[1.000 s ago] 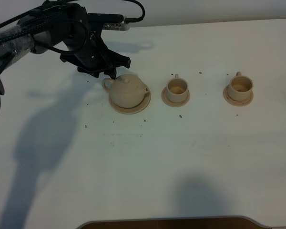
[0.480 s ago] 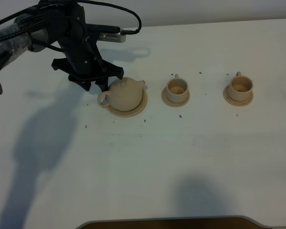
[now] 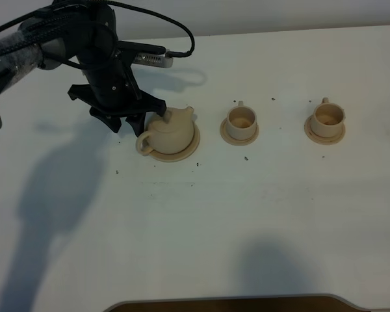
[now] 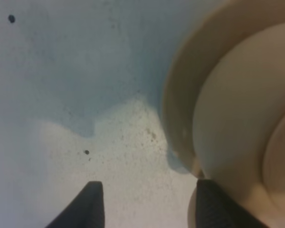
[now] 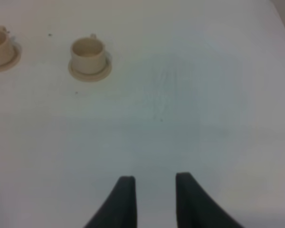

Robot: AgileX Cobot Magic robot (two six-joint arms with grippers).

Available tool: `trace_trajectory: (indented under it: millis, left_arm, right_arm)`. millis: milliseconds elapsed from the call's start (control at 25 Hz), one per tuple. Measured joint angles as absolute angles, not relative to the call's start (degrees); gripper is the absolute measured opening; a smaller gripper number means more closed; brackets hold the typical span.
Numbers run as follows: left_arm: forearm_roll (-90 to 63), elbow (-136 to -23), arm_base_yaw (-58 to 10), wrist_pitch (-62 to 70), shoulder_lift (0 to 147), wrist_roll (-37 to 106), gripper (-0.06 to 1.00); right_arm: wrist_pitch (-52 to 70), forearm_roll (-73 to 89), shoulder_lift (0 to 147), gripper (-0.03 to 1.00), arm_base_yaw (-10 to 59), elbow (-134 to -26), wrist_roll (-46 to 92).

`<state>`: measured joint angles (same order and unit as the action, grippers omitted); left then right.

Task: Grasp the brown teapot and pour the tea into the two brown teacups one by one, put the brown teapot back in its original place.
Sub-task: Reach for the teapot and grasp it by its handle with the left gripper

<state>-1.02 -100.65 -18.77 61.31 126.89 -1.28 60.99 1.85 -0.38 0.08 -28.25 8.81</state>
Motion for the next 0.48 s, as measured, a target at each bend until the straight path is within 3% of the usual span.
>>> trace_trajectory:
  millis: [480]
  left_arm:
    - [-4.6,-101.5,-18.8,68.2,122.3,16.8,0.44]
  right_arm:
    - [61.0,1.8,-0.4,0.23,0.1,-28.3,8.8]
